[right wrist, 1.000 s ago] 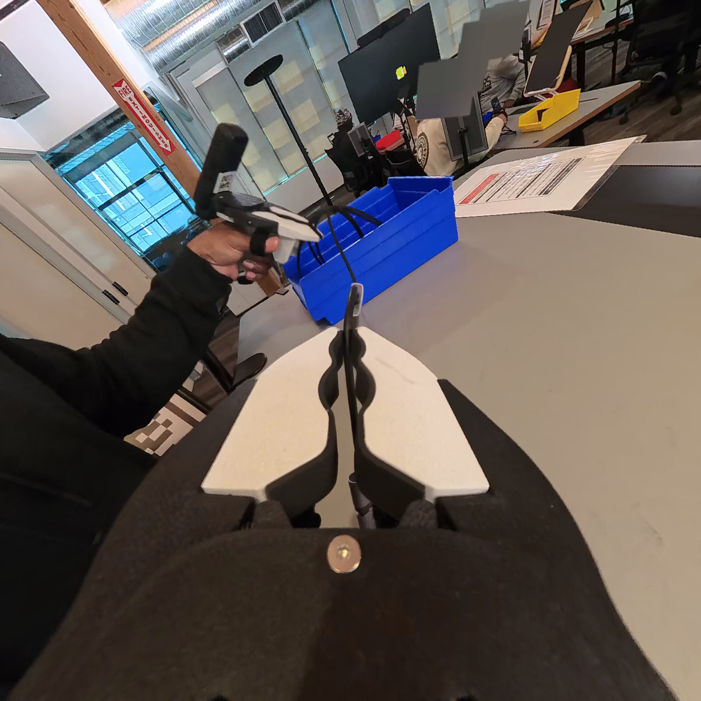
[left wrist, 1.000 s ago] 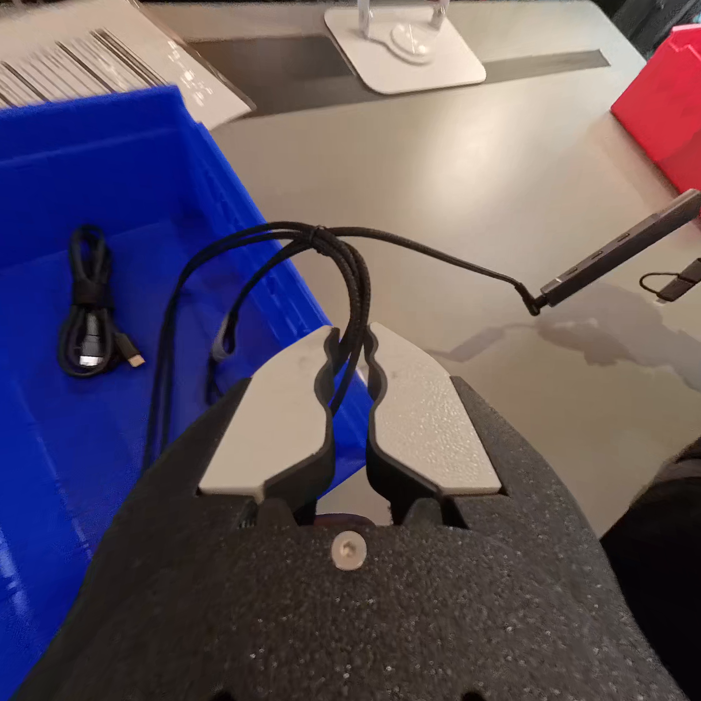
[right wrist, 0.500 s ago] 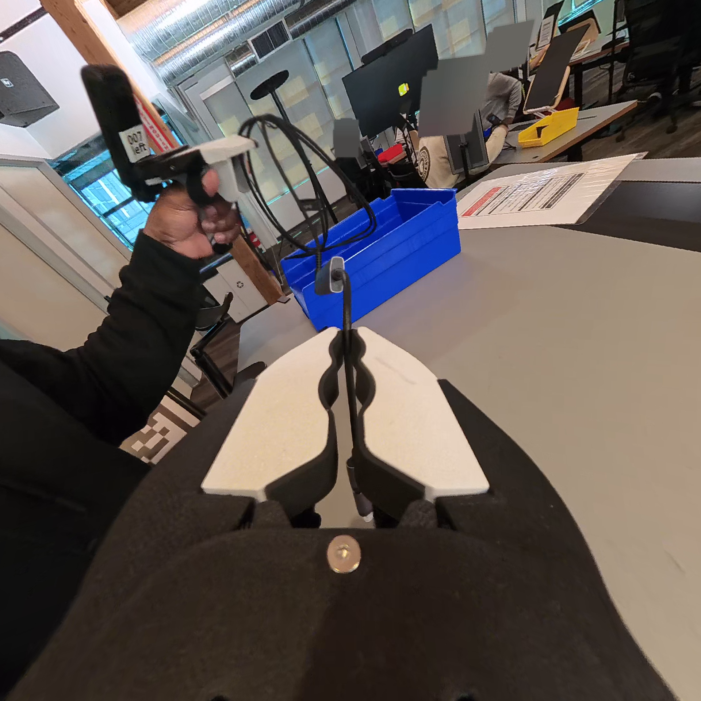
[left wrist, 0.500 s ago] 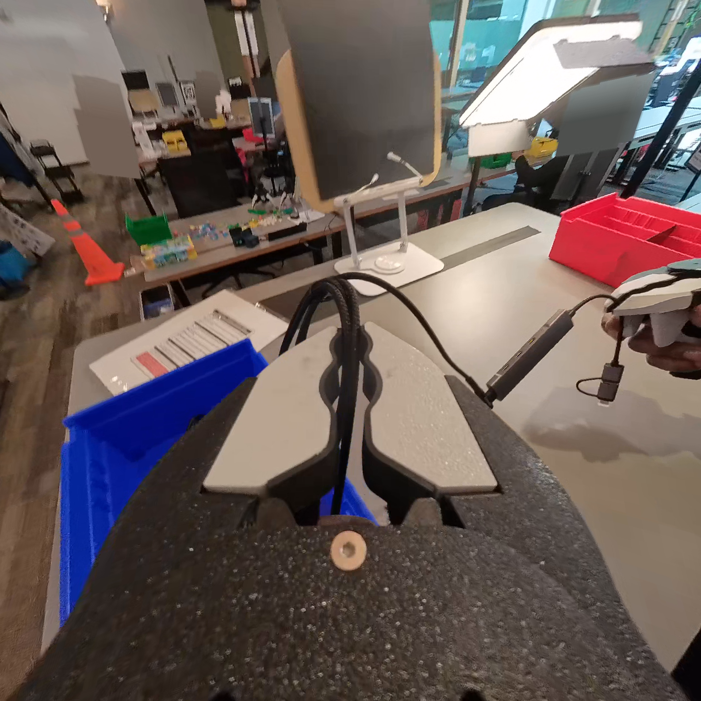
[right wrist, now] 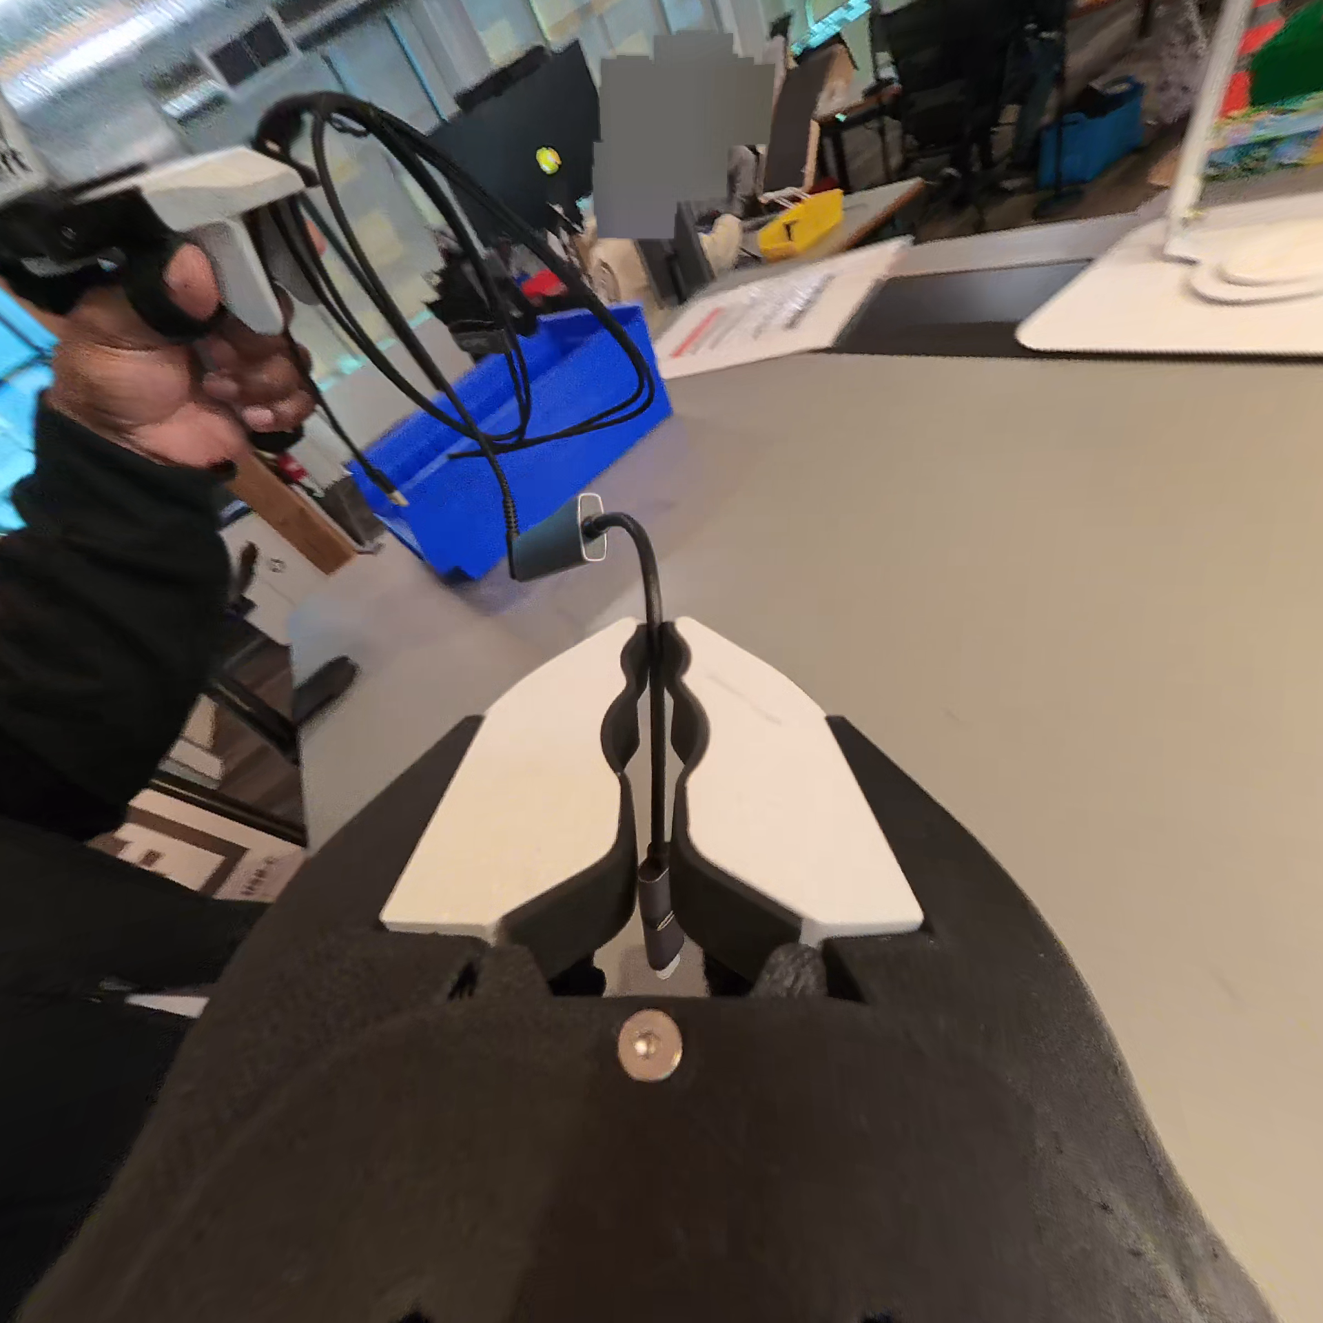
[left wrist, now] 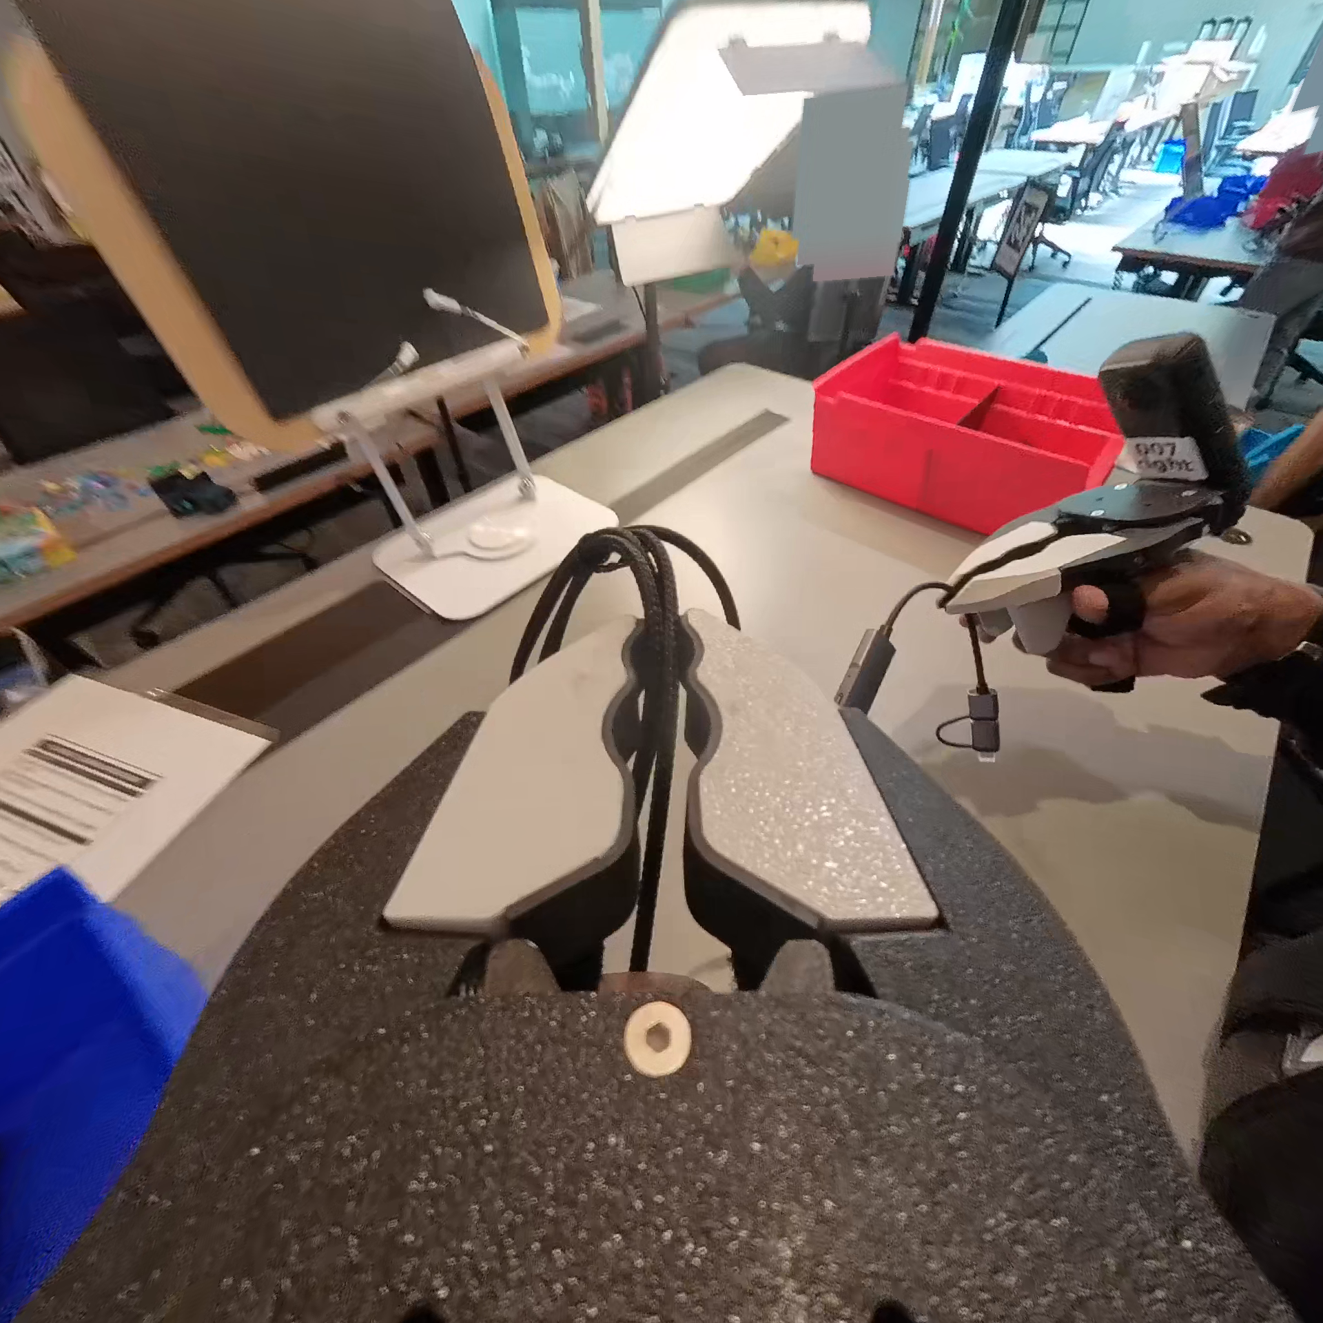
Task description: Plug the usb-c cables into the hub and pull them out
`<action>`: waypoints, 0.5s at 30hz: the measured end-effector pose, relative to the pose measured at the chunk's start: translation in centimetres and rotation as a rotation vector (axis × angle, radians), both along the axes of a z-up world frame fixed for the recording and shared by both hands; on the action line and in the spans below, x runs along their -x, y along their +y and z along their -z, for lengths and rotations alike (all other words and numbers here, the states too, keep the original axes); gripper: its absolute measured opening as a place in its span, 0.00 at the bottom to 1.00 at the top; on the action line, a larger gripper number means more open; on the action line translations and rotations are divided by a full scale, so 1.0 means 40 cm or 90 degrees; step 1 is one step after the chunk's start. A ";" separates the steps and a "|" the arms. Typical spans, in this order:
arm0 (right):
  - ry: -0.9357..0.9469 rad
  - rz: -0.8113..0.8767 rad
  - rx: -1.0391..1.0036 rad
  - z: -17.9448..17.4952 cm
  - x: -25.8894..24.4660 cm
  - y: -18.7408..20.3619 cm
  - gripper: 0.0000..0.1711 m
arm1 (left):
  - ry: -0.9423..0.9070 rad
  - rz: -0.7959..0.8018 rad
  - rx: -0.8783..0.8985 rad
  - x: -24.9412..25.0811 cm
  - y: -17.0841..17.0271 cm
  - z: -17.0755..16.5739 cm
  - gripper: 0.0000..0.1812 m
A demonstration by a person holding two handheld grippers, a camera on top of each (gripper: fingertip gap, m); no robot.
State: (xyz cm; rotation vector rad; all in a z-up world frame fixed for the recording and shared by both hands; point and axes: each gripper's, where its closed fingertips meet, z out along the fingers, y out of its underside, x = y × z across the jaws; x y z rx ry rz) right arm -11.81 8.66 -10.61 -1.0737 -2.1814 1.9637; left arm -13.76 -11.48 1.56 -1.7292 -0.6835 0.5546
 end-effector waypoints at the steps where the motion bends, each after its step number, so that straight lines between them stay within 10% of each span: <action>1: -0.005 0.015 -0.024 0.020 0.001 0.020 0.02 | -0.022 0.007 0.004 0.010 0.024 0.033 0.04; 15: -0.055 0.097 -0.291 0.200 -0.042 0.221 0.08 | -0.151 0.113 0.044 0.046 0.282 0.353 0.04</action>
